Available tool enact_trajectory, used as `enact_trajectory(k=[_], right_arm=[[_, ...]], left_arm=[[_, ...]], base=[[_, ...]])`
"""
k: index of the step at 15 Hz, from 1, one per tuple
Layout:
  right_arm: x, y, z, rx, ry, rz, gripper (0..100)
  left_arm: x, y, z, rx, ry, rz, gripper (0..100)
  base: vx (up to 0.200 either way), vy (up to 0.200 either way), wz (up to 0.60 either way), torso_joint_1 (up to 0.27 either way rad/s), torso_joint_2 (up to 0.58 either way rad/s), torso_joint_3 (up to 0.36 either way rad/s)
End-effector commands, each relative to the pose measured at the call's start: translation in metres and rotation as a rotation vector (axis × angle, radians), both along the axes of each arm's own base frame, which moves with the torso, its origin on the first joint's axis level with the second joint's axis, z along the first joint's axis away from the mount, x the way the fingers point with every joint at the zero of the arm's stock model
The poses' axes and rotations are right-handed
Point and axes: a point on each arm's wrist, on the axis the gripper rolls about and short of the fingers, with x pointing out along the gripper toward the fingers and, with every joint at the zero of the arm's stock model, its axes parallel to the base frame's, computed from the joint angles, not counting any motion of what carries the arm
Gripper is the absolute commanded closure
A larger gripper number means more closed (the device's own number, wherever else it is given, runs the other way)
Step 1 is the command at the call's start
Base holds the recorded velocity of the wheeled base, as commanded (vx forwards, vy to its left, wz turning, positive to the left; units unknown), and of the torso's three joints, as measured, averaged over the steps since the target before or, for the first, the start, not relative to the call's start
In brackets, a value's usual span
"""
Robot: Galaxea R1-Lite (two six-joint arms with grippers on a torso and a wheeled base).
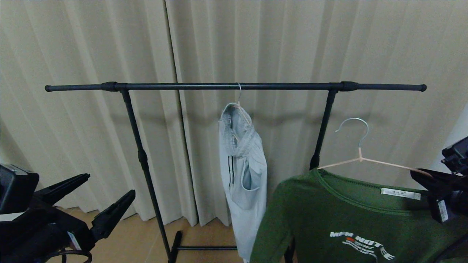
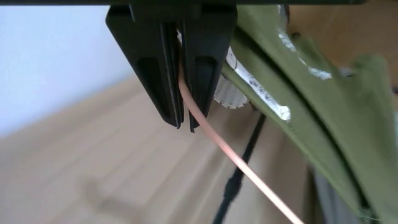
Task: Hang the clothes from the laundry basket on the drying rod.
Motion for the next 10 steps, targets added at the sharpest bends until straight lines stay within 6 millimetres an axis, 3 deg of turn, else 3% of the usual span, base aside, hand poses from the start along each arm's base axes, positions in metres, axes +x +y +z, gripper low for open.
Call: enact_trajectory(k=[1, 10], right_arm=[[-0.007, -0.006, 0.000, 0.008, -0.015, -0.036, 100], [-0.003, -0.008, -0.001, 0.125, -0.206, -0.066, 100]], left_arm=[[0.002, 0.000, -0.001, 0.003, 0.009, 0.004, 0], [0.006, 0.011, 0.002, -0.001, -0.006, 0.095, 0]], base=[[0.000, 0.000, 0.00, 0.000, 0.00, 0.000], [0.000, 0.000, 0.00, 0.000, 0.00, 0.000]])
